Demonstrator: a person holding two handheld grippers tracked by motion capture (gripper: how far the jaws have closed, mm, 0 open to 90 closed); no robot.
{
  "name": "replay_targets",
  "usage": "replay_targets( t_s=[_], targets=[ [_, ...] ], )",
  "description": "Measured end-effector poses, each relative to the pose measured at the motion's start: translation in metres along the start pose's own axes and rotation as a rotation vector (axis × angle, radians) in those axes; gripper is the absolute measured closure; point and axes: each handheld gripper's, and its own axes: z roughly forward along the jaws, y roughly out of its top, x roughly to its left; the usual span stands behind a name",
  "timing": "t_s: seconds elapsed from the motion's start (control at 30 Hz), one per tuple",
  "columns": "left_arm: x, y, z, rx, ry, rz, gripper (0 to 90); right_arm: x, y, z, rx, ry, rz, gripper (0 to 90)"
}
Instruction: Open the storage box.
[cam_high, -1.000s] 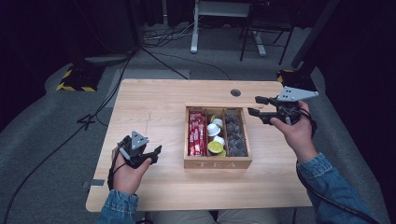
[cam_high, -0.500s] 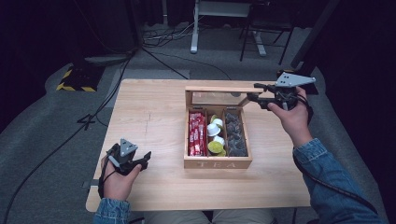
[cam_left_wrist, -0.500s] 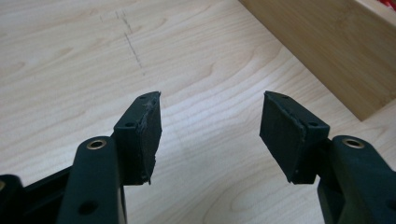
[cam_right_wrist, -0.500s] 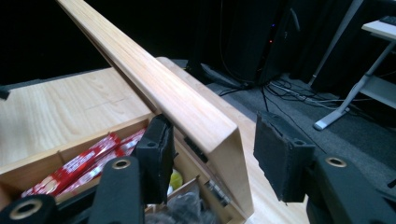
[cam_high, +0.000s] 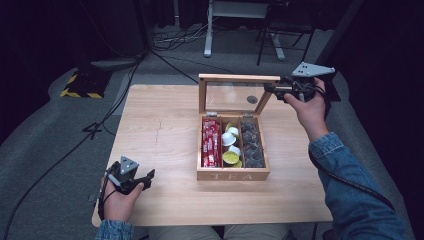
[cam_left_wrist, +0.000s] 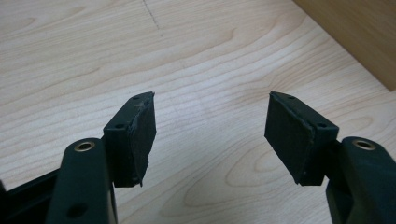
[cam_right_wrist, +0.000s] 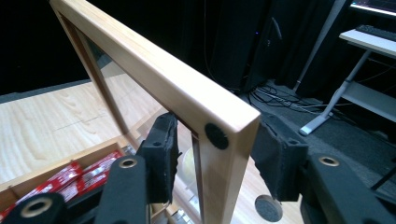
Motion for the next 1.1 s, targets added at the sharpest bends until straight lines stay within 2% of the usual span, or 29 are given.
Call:
replay_targets(
  t_s=[0.07, 0.3, 0.5, 0.67, 0.8, 0.97, 1.1],
  targets=[
    [0.001, -0.001, 0.001, 0.005, 0.003, -0.007, 33.8, -0.003, 0.002, 0.004, 0.001, -0.007, 0.004, 52.5],
    [0.003, -0.002, 0.006, 0.016, 0.013, 0.010, 33.2, -0.011, 0.006, 0.014, -0.005, -0.015, 0.024, 53.5],
    [0.002, 0.000, 0.011, 0.020, 0.004, 0.018, 33.2, -0.020, 0.004, 0.022, -0.010, -0.032, 0.075, 54.2],
    [0.001, 0.001, 0.015, 0.026, -0.003, 0.029, 33.2, -0.025, 0.003, 0.032, 0.020, -0.051, 0.078, 53.4],
    [0.000, 0.002, 0.016, 0.026, -0.005, 0.036, 33.2, -0.029, 0.004, 0.038, 0.025, -0.066, 0.083, 53.2],
    [0.001, 0.002, 0.019, 0.033, -0.008, 0.037, 33.2, -0.035, 0.002, 0.048, 0.033, -0.081, 0.117, 50.7],
    [0.001, 0.002, 0.021, 0.035, -0.011, 0.034, 33.1, -0.034, 0.000, 0.054, 0.028, -0.104, 0.111, 47.8]
  ],
)
